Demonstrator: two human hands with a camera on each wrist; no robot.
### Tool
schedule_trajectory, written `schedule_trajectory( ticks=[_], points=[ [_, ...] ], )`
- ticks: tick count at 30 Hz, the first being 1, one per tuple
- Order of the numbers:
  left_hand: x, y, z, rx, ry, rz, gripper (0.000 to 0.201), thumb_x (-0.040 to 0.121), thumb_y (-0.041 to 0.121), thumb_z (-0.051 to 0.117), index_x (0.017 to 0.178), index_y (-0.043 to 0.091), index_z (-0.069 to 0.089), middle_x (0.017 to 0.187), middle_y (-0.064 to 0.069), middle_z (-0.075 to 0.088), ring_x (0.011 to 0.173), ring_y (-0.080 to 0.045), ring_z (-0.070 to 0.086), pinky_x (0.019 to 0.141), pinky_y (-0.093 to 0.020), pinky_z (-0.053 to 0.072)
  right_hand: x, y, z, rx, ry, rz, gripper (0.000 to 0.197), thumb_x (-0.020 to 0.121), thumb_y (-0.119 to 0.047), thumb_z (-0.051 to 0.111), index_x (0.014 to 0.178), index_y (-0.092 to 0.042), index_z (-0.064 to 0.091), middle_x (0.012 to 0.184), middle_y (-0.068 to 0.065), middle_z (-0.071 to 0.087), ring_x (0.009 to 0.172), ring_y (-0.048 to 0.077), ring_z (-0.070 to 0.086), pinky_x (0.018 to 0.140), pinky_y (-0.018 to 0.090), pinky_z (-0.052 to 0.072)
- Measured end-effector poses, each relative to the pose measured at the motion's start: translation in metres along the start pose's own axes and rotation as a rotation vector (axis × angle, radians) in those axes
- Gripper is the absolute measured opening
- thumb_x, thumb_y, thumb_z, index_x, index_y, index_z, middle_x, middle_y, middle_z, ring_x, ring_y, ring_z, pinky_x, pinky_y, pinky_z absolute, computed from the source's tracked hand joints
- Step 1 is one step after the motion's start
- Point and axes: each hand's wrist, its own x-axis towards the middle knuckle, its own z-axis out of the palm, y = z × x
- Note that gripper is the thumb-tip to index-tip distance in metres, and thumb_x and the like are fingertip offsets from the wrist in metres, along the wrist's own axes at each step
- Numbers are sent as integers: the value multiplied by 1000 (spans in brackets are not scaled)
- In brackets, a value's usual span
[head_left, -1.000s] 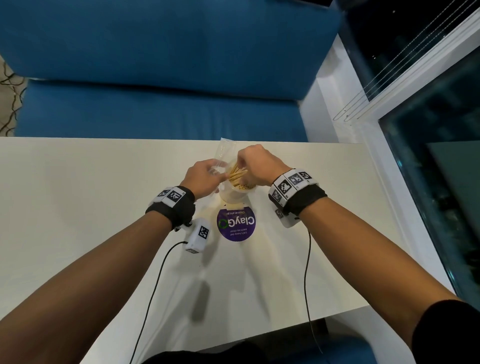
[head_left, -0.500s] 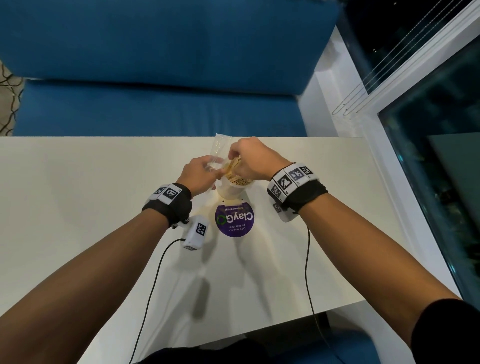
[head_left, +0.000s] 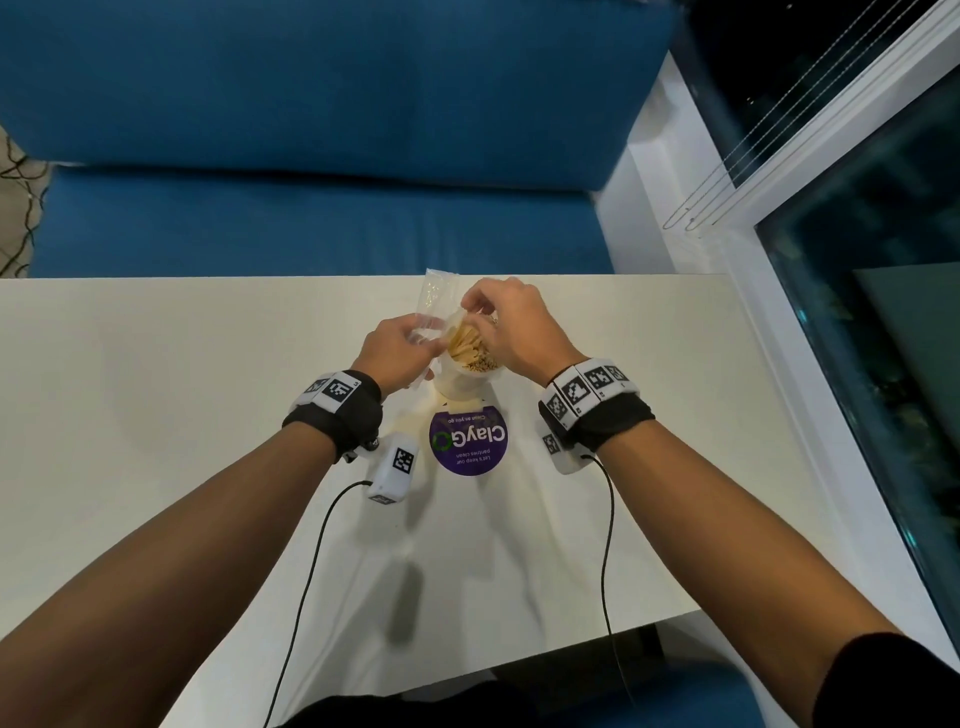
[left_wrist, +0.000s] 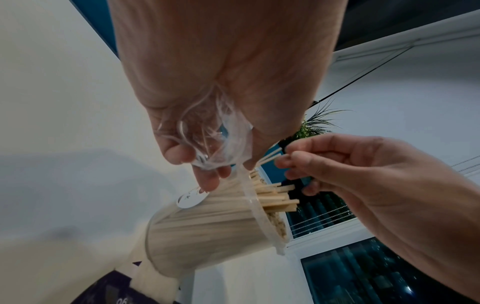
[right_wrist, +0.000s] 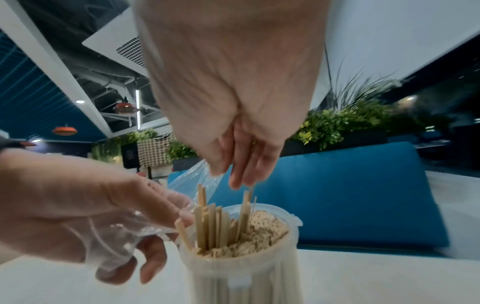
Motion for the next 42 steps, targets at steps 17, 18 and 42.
schedule_trajectory(
  ticks=[17,18,42],
  points=[
    [-3,1,5,-68,50,-40,37,92,36,69,128,26,65,118,-5,71,81,-15,75,54,-27,52,-52,19,52,-182,360,-281,47,105,-10,51,151,-7,49,160,8,45,153,21,35,122,38,32],
    [-3,1,5,-69,55,-36,37,92,36,69,127,27,66,117,-4,71,82,-16,75,54,-27,52,-52,16,53,-215,315,-288,51,107,-14,47,157,-10,40,166,7,34,157,21,26,125,37,26],
    [-1,-5,16,-242,126,-108,34,87,29,74,120,19,72,111,0,76,93,-16,74,57,-28,57,-49,30,71,-209,114,-73,57,111,-29,25,163,-6,24,173,8,14,161,18,3,130,50,6]
  ],
)
